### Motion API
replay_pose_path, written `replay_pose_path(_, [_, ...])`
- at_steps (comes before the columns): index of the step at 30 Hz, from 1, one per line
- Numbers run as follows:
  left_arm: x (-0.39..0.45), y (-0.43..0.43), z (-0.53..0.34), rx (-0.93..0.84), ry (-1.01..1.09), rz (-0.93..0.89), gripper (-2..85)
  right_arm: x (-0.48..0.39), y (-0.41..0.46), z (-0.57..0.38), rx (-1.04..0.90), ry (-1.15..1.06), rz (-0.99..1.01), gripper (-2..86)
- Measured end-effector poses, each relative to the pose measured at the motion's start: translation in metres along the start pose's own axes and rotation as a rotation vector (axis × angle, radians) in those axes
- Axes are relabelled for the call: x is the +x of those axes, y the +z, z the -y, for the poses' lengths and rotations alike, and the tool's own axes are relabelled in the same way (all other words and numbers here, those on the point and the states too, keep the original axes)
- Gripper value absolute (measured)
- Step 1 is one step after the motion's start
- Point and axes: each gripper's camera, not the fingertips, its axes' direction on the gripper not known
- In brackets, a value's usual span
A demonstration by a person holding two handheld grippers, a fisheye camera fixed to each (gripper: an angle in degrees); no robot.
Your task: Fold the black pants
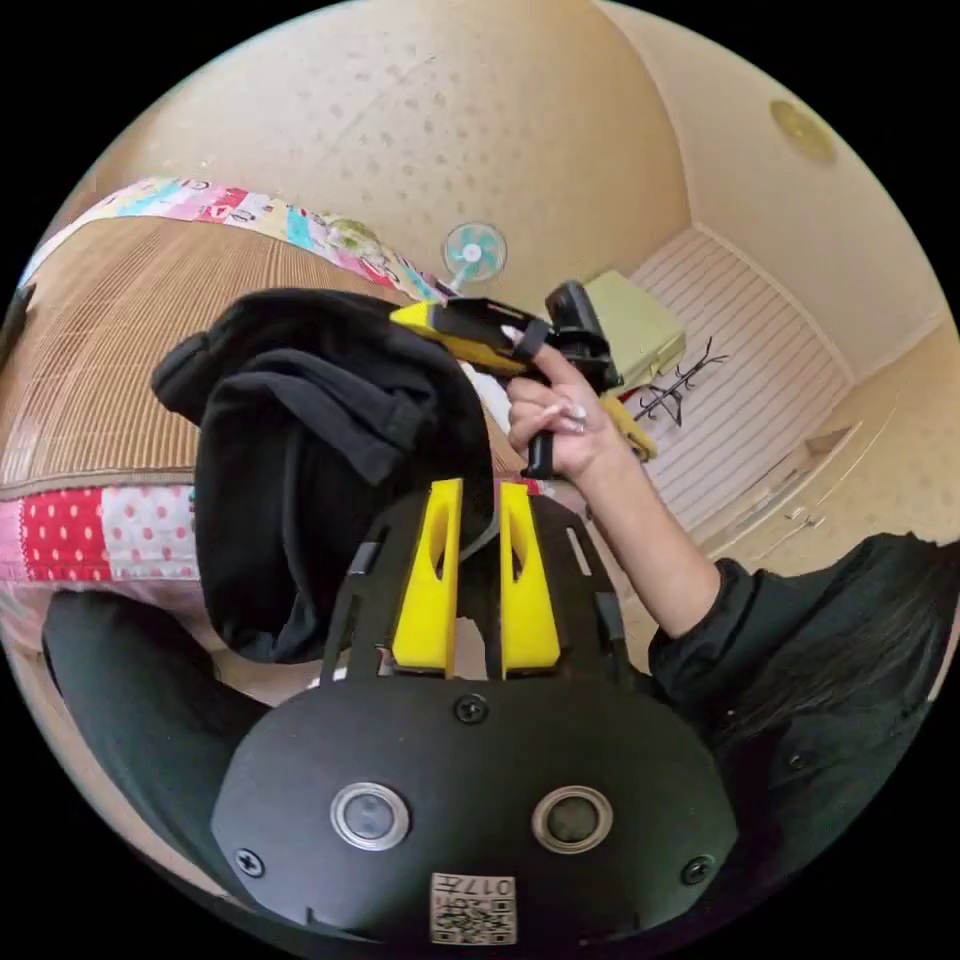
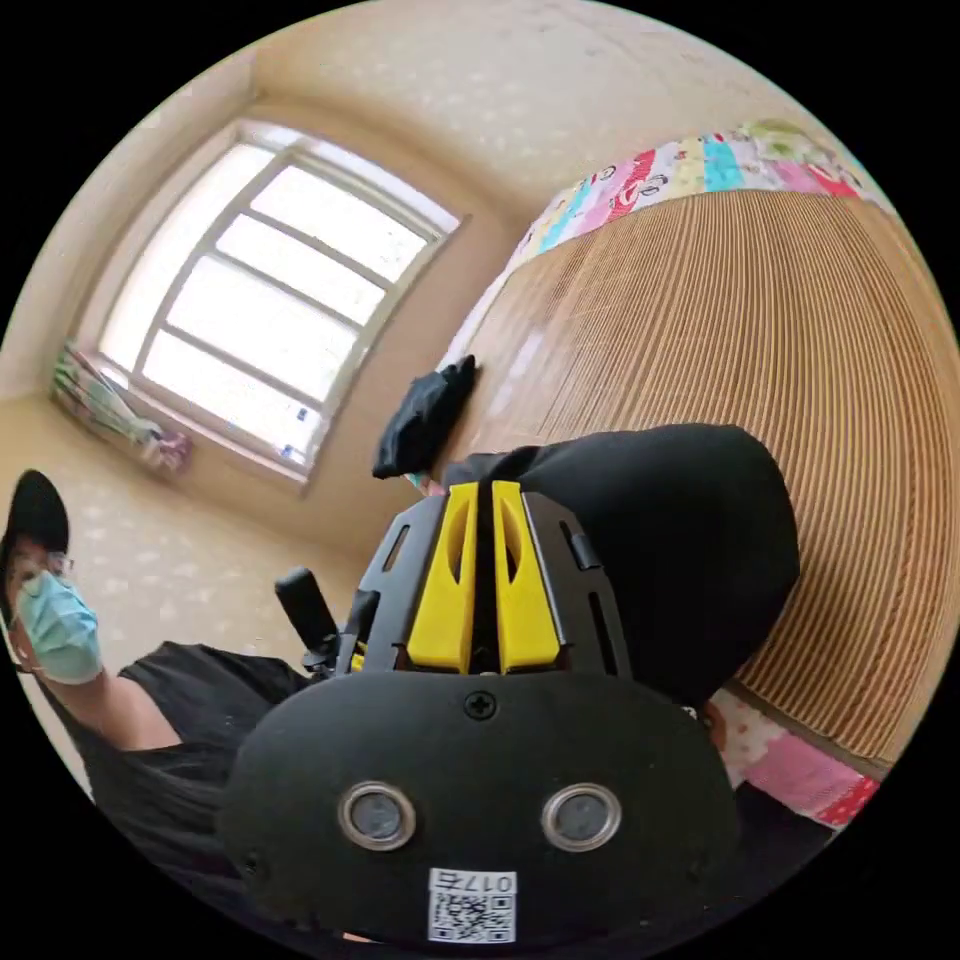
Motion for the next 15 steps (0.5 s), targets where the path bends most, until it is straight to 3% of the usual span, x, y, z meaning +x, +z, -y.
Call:
replay_pose_path(2, [-0.007, -0.048, 0.010, 0.163, -0.085, 0.070, 8.7, 0.056, -0.028, -0.019, 0.101, 0.151, 0.384, 3.0])
replay_pose_path(5, [-0.018, -0.050, 0.033, 0.164, -0.093, 0.094, 9.5, 0.079, -0.041, -0.039, 0.171, 0.178, 0.584, 1.9])
replay_pose_path(10, [-0.041, 0.010, 0.059, -0.020, -0.248, 0.067, 12.9, 0.064, -0.061, -0.047, 0.172, 0.068, 0.609, 1.0])
replay_pose_path(15, [-0.016, -0.021, 0.055, 0.191, -0.154, -0.069, 5.1, 0.061, -0.098, -0.067, 0.205, 0.037, 0.663, 0.7])
